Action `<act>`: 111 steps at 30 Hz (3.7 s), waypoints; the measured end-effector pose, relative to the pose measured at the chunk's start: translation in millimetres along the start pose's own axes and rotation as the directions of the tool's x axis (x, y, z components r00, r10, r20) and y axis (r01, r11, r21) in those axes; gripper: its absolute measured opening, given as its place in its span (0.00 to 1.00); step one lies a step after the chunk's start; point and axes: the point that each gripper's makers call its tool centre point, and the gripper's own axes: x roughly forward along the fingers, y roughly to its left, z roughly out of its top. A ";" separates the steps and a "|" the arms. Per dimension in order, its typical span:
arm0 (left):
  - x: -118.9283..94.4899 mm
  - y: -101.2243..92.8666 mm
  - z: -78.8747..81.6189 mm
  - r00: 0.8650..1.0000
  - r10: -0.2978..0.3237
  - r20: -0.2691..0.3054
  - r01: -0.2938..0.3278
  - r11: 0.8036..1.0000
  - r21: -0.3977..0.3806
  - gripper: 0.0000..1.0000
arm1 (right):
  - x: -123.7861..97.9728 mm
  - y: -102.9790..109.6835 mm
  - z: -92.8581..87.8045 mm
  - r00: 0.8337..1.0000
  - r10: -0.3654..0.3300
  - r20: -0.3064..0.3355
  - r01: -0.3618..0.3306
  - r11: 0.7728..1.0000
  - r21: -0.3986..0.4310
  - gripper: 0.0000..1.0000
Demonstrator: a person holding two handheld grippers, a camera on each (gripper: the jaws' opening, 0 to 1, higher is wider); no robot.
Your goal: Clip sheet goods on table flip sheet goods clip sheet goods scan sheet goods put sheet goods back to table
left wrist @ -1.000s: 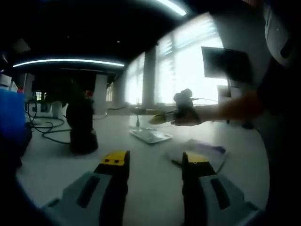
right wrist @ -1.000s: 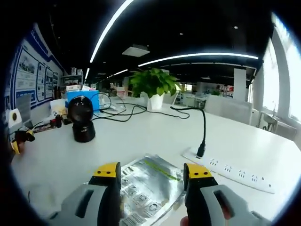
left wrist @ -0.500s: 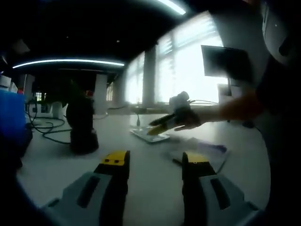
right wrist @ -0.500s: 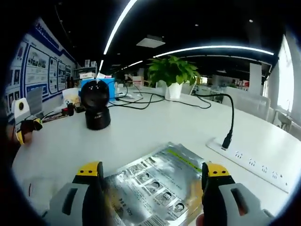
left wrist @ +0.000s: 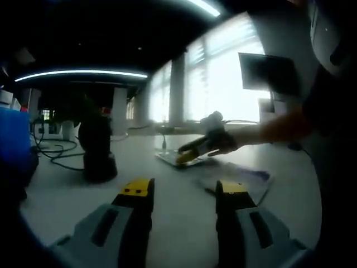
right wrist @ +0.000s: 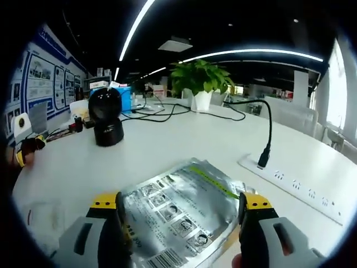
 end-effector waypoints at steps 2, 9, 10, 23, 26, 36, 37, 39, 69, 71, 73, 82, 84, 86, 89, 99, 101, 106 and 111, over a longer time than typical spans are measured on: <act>0.0 0.1 0.1 1.000 0.000 0.001 0.000 1.000 0.000 0.37 | 0.2 -0.9 -0.1 1.000 0.000 0.002 0.000 1.000 0.014 0.79; -0.3 0.7 0.7 1.000 0.001 0.004 -0.001 1.000 -0.003 0.37 | 0.1 0.4 -1.6 1.000 -0.002 -0.002 0.003 0.999 0.044 0.78; -0.3 0.5 0.7 1.000 0.001 0.004 -0.001 1.000 -0.004 0.37 | 0.5 0.1 -2.6 1.000 -0.002 -0.004 0.002 0.998 0.055 0.78; -0.5 0.3 1.9 1.000 0.000 0.010 0.000 1.000 -0.008 0.37 | 2.4 -4.5 -0.3 0.999 -0.022 -0.034 0.021 1.000 -0.011 0.79; -0.6 0.7 2.3 1.000 0.001 0.012 -0.001 1.000 -0.010 0.37 | 1.3 -7.1 17.8 0.998 -0.028 0.058 0.025 0.998 0.050 0.79; -0.4 0.8 2.6 1.000 0.002 0.014 -0.001 1.000 -0.009 0.37 | 4.0 -1.1 13.5 1.000 0.003 0.016 -0.004 0.998 0.055 0.89; -0.4 0.8 2.6 1.000 0.001 0.014 -0.001 1.000 -0.008 0.37 | 5.0 0.0 11.2 1.000 0.004 0.007 -0.005 0.999 0.051 0.89; -0.4 0.8 2.7 1.000 0.002 0.014 -0.001 1.000 -0.008 0.37 | 6.8 1.1 7.8 1.000 0.005 -0.002 -0.005 0.999 0.045 0.89; -1.2 0.6 3.3 1.000 0.000 0.018 0.001 1.000 -0.010 0.37 | 6.3 -10.5 5.3 0.999 -0.031 -0.018 0.033 0.993 0.114 0.86; -1.0 0.5 2.9 1.000 0.000 0.016 0.000 1.000 -0.008 0.37 | 2.3 -25.2 11.0 0.997 -0.072 0.002 0.071 0.989 0.129 0.85; -0.8 0.8 2.6 1.000 0.002 0.014 -0.002 1.000 -0.006 0.37 | 0.4 -34.7 12.3 0.996 -0.094 0.006 0.092 0.987 0.135 0.85; -0.2 1.8 1.6 1.000 0.005 0.010 -0.005 1.000 -0.006 0.37 | 6.3 -18.4 10.4 0.999 -0.047 -0.005 0.047 0.993 0.106 0.86; -0.2 1.8 1.4 1.000 0.005 0.009 -0.005 1.000 -0.006 0.37 | 8.3 -8.8 10.9 1.000 -0.025 -0.004 0.026 0.994 0.103 0.87; -0.2 1.7 1.3 1.000 0.005 0.008 -0.005 1.000 -0.005 0.37 | 9.8 1.2 11.4 1.000 -0.008 -0.006 0.009 0.994 0.108 0.88; -0.3 1.8 1.4 1.000 0.005 0.009 -0.005 1.000 -0.006 0.37 | 13.1 -3.1 4.0 1.000 -0.011 -0.022 0.013 0.993 0.116 0.88; -0.8 1.2 2.4 1.000 0.002 0.014 -0.002 1.000 -0.007 0.37 | 14.2 -7.4 -4.7 0.999 -0.028 -0.031 0.032 0.992 0.126 0.89; -0.9 1.2 2.6 1.000 0.002 0.014 -0.002 1.000 -0.006 0.37 | 13.6 -7.7 -3.0 0.999 -0.027 -0.030 0.031 0.991 0.132 0.89; -1.3 1.9 3.4 1.000 0.006 0.018 -0.006 1.000 -0.006 0.37 | 7.0 -3.6 7.5 1.000 -0.030 0.003 0.029 0.990 0.136 0.88; -1.2 1.9 4.5 1.000 0.004 0.022 -0.004 1.000 -0.014 0.37 | -14.2 2.6 22.7 0.998 -0.046 0.049 0.041 0.994 0.100 0.88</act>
